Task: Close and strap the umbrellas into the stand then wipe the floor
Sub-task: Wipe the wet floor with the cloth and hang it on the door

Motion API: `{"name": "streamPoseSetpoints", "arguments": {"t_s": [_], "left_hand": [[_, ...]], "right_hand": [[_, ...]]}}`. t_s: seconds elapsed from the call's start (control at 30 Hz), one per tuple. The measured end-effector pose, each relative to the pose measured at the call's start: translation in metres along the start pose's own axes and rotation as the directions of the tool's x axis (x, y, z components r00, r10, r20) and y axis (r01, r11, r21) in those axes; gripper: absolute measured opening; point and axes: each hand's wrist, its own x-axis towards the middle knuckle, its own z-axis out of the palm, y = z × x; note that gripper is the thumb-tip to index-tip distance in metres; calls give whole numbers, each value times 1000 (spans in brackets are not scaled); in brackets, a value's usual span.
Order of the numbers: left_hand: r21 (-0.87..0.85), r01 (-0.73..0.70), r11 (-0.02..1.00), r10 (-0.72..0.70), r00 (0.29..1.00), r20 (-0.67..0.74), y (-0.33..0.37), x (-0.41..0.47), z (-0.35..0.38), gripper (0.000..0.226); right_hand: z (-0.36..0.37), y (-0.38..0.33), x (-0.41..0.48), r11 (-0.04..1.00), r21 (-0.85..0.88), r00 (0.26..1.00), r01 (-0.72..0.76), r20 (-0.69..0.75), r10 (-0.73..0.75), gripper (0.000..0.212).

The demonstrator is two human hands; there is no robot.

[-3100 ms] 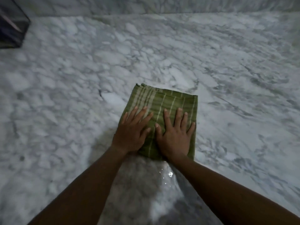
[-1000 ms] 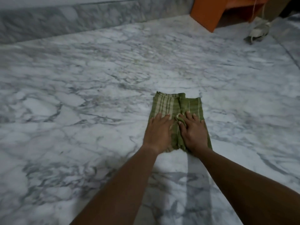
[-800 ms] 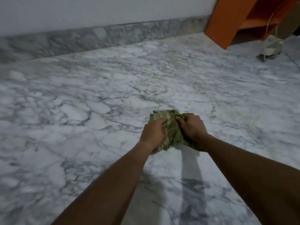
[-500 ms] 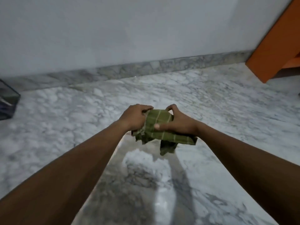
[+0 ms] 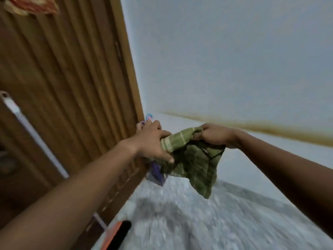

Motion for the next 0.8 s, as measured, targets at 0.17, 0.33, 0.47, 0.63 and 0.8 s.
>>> {"name": "streamPoseSetpoints", "arguments": {"t_s": [0.17, 0.33, 0.47, 0.63, 0.8], "left_hand": [[-155, 217, 964, -247, 944, -220, -131, -128, -157, 20], [-201, 403, 893, -450, 819, -356, -239, -284, -253, 25], [-62, 563, 824, -514, 697, -500, -302, -394, -289, 38], [-17, 691, 723, -590, 604, -536, -349, -480, -308, 23], [-75, 762, 644, -751, 610, -254, -391, -509, -287, 13]], "right_hand": [[23, -251, 10, 955, -165, 964, 245, 145, -223, 27], [118, -447, 14, 762, -277, 811, 585, 184, -555, 66], [205, -562, 0, 520, -244, 569, 818, 221, -792, 44], [288, -651, 4, 361, -229, 414, 904, 258, -873, 18], [358, -677, 25, 345, -203, 399, 917, 409, -821, 7]]}}
